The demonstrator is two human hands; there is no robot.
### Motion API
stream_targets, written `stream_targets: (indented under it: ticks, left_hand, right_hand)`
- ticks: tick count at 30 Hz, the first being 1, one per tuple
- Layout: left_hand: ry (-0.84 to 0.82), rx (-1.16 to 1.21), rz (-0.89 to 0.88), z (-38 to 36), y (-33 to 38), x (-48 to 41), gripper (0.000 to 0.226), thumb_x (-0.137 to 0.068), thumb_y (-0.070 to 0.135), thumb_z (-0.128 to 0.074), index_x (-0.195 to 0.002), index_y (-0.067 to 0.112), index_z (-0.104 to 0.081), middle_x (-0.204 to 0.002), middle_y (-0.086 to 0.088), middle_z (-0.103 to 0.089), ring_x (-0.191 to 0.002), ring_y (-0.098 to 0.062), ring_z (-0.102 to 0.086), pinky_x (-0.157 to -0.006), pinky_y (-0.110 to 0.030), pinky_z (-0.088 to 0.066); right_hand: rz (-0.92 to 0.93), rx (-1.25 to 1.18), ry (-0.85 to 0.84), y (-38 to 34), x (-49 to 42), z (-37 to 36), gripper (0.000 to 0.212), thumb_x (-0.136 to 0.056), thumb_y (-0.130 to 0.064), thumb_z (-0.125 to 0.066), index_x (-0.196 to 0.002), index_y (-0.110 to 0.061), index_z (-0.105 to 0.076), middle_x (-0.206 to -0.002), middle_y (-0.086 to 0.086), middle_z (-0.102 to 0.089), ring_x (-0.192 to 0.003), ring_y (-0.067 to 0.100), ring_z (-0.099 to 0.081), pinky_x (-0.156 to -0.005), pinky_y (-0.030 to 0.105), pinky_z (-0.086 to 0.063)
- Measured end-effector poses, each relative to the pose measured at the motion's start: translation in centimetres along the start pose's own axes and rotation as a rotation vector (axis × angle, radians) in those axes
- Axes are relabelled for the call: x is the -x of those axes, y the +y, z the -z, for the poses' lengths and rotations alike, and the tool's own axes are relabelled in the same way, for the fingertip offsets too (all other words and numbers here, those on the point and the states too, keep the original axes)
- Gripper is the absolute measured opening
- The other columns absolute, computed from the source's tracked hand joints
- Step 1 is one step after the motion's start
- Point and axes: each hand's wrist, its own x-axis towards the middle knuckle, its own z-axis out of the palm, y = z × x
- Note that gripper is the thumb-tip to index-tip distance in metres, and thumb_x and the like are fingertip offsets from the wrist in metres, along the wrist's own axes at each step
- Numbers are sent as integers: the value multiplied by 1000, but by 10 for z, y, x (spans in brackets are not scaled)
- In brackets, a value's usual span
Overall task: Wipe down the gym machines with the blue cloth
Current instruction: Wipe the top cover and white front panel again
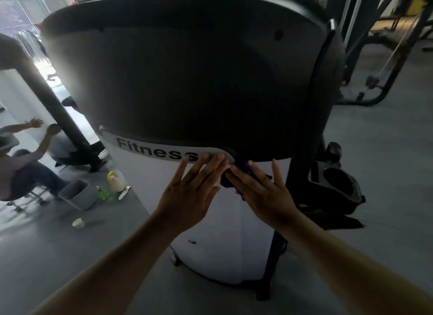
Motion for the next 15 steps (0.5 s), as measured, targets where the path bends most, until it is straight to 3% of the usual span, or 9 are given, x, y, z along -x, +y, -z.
stream_targets:
  ticks: [4,8,12,15]
  left_hand:
    - [11,-50,-101,4,4,-12,69,-116,39,-49,-175,18,-20,-183,-4,-14,-169,-26,-16,-135,-57,-17]
    - [39,-89,-159,-4,16,-22,69,-116,41,-50,-175,20,-22,-183,-1,-16,-168,-29,-17,-135,-57,-19]
    - [1,-148,-176,-17,26,-23,73,-115,43,-52,-176,20,-17,-184,0,-11,-166,-44,-5,-135,-59,-9]
    - [0,-182,-192,-23,31,-23,72,-115,42,-52,-175,19,-19,-184,-1,-12,-164,-51,3,-135,-59,-5]
  right_hand:
    - [66,3,-17,4,24,-12,75,-108,-32,-63,-172,-35,-24,-181,-12,-14,-168,21,-11,-133,63,-3]
    - [-390,-179,93,9,27,-9,76,-106,-37,-70,-171,-29,-30,-182,-8,-9,-167,30,-14,-128,75,-11]
    - [-691,-344,132,-27,35,-23,67,-116,-48,-46,-172,-24,-18,-182,-4,-4,-168,34,-9,-126,78,-13]
    - [-1071,-479,155,-52,31,-24,69,-117,-51,-34,-173,-15,-14,-183,3,2,-168,37,-5,-127,77,-8]
